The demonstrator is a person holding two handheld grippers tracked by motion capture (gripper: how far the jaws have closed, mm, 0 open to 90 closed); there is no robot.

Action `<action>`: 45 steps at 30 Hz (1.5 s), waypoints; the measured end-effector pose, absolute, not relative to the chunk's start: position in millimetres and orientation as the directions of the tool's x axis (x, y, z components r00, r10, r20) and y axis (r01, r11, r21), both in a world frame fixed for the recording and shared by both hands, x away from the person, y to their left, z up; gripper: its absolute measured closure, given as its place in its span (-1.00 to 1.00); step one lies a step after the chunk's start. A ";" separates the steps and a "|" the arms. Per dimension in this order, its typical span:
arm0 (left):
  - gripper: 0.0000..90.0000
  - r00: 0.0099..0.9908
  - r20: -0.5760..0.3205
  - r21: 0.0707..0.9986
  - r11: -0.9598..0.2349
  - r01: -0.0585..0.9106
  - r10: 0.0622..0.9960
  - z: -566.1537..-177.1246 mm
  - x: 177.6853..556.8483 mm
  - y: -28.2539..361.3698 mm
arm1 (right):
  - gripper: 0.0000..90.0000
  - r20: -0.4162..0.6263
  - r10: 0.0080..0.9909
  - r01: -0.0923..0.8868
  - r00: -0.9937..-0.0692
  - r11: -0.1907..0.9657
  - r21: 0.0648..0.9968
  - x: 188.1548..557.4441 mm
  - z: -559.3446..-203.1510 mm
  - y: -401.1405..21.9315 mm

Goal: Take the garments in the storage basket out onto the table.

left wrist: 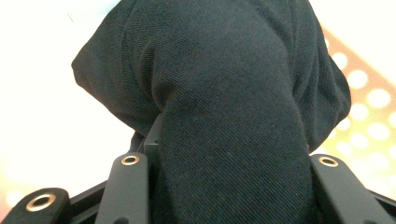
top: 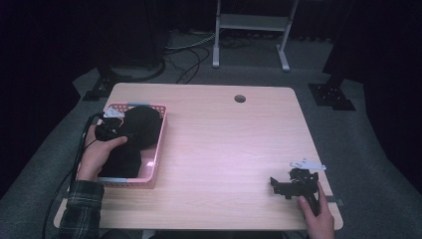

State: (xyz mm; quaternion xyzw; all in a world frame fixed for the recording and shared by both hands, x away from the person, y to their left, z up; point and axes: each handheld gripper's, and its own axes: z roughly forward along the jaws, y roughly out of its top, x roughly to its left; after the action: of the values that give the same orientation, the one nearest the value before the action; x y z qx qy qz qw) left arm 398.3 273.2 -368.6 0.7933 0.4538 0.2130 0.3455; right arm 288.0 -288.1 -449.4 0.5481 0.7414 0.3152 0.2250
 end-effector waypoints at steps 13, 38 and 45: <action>0.16 0.482 0.055 0.825 -0.312 0.471 0.875 -346.0 389.3 269.2 | -1.00 0.012 0.954 0.671 -0.298 0.201 0.714 288.0 -449.4 -288.1; 0.15 0.433 0.058 0.978 -0.139 0.158 0.900 -295.7 357.5 266.8 | -1.00 0.012 0.954 0.671 -0.298 0.201 0.714 288.0 -449.4 -288.1; 0.15 0.410 0.072 0.993 -0.105 0.058 0.909 -286.0 348.0 266.8 | -1.00 0.011 0.954 0.670 -0.299 0.201 0.715 288.0 -449.5 -288.2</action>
State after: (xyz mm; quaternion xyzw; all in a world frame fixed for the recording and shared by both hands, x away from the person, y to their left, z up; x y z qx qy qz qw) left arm 348.0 266.8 -286.0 0.6347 0.3812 0.3871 0.5496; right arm 288.0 -288.2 -449.5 0.5476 0.7415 0.3154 0.2255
